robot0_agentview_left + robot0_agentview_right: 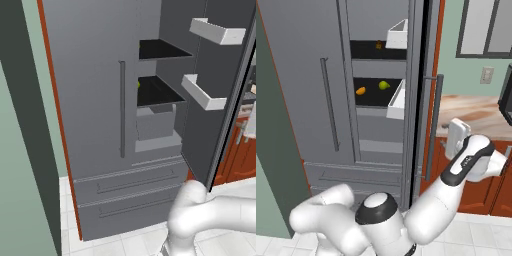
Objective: Place the orange in the correct fridge rack based on whether it is a fruit or vegetable. Finally, close the fridge door.
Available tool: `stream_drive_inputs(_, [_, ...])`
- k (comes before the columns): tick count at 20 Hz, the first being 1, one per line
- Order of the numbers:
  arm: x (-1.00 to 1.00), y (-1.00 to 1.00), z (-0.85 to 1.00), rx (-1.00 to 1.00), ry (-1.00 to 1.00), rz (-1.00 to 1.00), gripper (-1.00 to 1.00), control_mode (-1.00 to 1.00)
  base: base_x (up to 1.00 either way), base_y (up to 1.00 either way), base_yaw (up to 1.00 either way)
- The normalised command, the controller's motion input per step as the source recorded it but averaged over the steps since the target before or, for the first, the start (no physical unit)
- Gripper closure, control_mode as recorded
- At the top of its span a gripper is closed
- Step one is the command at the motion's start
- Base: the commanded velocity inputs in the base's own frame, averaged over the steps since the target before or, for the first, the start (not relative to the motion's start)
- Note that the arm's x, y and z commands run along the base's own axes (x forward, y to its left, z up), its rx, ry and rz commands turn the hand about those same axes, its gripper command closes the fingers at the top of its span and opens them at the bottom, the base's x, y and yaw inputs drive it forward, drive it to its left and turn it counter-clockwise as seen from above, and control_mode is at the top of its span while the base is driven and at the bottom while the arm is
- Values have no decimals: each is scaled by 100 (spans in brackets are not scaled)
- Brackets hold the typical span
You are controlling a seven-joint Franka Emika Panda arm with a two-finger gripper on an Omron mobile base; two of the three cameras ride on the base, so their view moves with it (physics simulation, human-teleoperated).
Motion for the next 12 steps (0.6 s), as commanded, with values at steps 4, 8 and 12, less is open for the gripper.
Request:
stream_drive_inputs(4, [66, -14, -23, 6, 0, 12, -100, -100, 0, 0, 0])
stream_drive_inputs(8, [36, 28, -22, 2, 0, 21, -100, -100, 0, 0, 0])
stream_drive_inputs(12, [19, 77, -10, 0, 0, 22, -100, -100, 0, 0, 0])
